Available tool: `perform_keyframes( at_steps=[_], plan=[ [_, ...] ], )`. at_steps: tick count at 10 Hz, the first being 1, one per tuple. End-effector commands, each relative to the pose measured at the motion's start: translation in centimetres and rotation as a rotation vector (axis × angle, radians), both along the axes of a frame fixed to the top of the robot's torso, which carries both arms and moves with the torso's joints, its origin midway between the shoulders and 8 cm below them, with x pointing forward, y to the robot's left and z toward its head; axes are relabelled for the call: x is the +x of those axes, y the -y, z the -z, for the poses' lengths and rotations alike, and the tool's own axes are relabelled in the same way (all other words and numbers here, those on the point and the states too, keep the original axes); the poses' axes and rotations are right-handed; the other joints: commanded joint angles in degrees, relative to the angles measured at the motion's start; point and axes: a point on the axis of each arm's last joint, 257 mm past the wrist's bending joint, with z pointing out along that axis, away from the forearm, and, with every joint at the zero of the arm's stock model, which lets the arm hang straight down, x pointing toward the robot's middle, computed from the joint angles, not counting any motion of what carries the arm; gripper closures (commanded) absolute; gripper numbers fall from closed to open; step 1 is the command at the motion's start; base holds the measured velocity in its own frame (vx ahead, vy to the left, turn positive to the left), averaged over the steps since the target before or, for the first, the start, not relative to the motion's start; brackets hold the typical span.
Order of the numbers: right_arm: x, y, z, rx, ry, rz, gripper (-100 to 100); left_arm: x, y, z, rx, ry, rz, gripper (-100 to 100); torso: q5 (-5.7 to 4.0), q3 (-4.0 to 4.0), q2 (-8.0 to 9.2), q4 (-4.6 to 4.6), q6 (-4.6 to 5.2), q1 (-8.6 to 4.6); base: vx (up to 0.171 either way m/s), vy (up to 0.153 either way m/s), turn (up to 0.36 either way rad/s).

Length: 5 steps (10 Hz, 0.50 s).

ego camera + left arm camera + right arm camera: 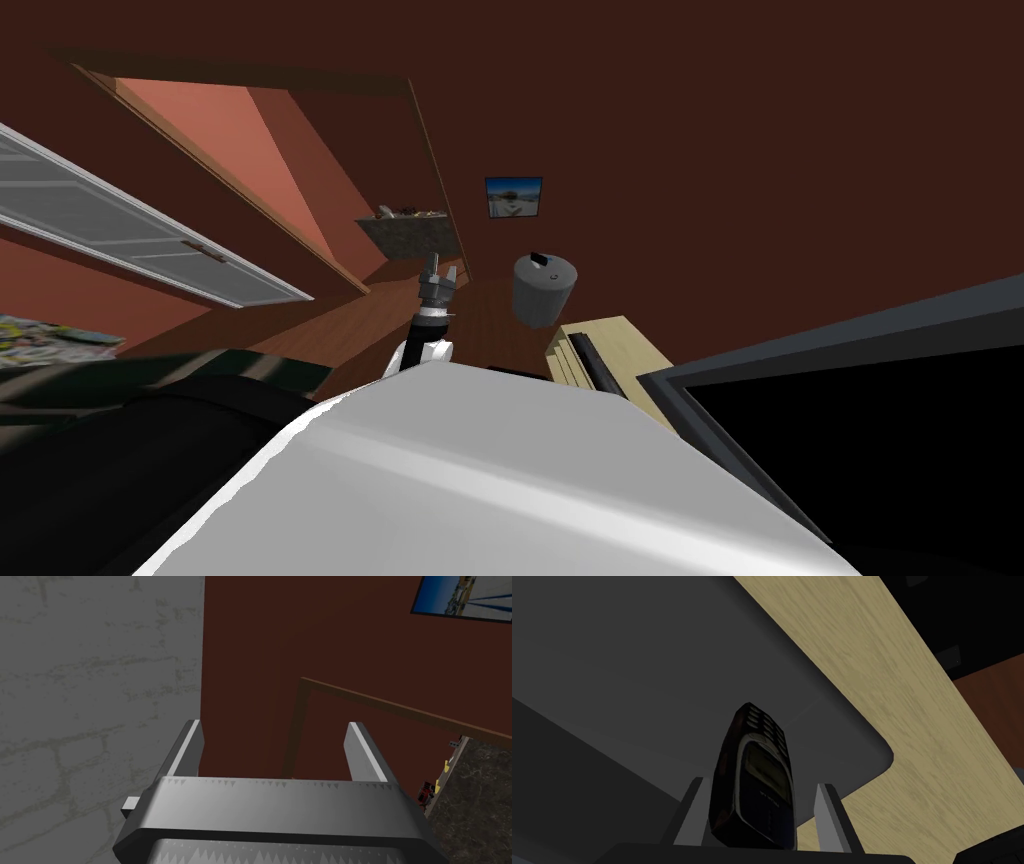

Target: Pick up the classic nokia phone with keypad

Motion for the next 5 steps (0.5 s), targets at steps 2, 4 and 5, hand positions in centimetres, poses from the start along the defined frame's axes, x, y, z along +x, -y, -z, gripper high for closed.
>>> perform_keyframes(
  at_steps=[2, 4, 5],
  plan=[
    [-0.01, 0.03, -0.02, -0.001, -0.001, -0.002, 100, 0.00, 0.00, 0.00, 0.000, 0.000, 0.000, 0, -0.02, -0.05, -0.08, -0.01, 0.04, 0.00, -0.003, -0.001, 0.004],
    [0.01, 0.02, -0.02, 0.000, 0.000, -0.002, 100, 0.00, 0.00, 0.00, 0.000, 0.000, 0.000, 0, -0.02, -0.07, -0.12, -0.03, 0.05, -0.02, 0.000, 0.000, 0.000],
    [0.02, 0.02, -0.02, 0.000, 0.000, -0.002, 0, 0.00, 0.00, 0.00, 0.000, 0.000, 0.000, 0, -0.03, -0.08, -0.13, -0.03, 0.05, -0.02, 0.000, 0.000, 0.000]
  ],
)
